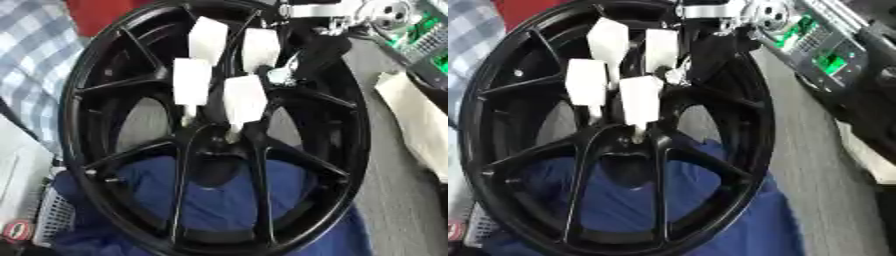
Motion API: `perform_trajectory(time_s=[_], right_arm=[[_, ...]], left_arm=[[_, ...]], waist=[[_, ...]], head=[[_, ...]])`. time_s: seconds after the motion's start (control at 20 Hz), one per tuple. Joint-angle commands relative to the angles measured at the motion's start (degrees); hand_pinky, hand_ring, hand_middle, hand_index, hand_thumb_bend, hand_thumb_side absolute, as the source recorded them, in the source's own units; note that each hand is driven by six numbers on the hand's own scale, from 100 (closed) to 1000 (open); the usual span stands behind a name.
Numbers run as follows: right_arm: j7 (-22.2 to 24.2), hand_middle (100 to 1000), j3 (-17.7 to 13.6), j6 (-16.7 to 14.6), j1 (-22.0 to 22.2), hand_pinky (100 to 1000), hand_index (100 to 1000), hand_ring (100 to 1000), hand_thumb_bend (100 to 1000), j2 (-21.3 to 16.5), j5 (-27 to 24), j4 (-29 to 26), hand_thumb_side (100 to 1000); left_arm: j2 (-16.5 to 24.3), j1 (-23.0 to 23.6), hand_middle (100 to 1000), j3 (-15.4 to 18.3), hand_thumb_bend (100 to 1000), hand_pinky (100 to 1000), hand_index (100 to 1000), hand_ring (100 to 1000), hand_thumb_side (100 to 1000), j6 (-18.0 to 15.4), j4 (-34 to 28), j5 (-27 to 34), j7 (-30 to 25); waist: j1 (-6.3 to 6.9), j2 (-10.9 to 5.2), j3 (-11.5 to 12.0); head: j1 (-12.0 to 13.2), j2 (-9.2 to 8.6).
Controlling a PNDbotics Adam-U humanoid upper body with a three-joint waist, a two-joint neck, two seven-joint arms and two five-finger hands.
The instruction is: Pull the pin out of the wheel hub.
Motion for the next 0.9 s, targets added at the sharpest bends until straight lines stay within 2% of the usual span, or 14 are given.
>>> perform_trajectory(time_s=[0.05,0.4,0.45,0.5,0.7,0.9], right_arm=[[-1.7,482,-2.0,1.8,-1.2,771,624,629,100,-1.4,-4.6,-2.7,427],[-3.3,455,-7.1,5.6,-1.6,779,594,613,100,-2.8,-11.6,-6.1,393],[-3.6,457,-8.1,6.1,-1.7,780,593,612,100,-3.0,-12.8,-6.3,585],[-4.1,454,-9.2,6.5,-1.8,780,593,611,100,-3.4,-14.1,-6.5,403],[-7.0,455,-14.5,6.7,0.3,784,598,605,100,-7.7,-18.5,-7.9,383],[-12.6,462,-21.8,5.1,9.0,791,609,609,100,-15.7,-22.5,-9.6,381]], left_arm=[[0.8,-0.2,724,0.5,603,818,789,771,459,0.0,-1.0,0.0,-0.3],[0.9,0.0,725,0.7,599,819,790,771,462,-0.1,-1.0,-0.1,-0.1],[0.9,0.0,725,0.8,599,819,790,771,462,-0.1,-1.0,-0.1,-0.1],[0.9,0.1,725,0.8,599,819,790,771,462,-0.1,-1.0,-0.1,0.0],[0.9,0.4,725,1.2,598,819,790,770,462,-0.3,-1.0,-0.3,0.2],[1.2,0.4,725,1.5,598,820,790,770,463,-0.6,-1.0,-0.4,0.6]], waist=[[0.47,-1.28,-0.1],[0.83,-1.70,-0.6],[0.89,-1.73,-0.7],[1.01,-1.77,-0.9],[1.53,-1.87,-1.6],[2.25,-1.83,-2.4]], head=[[-0.1,-0.43],[-0.1,-0.37],[-0.1,-0.38],[-0.1,-0.35],[0.5,-0.24],[1.0,-0.41]])
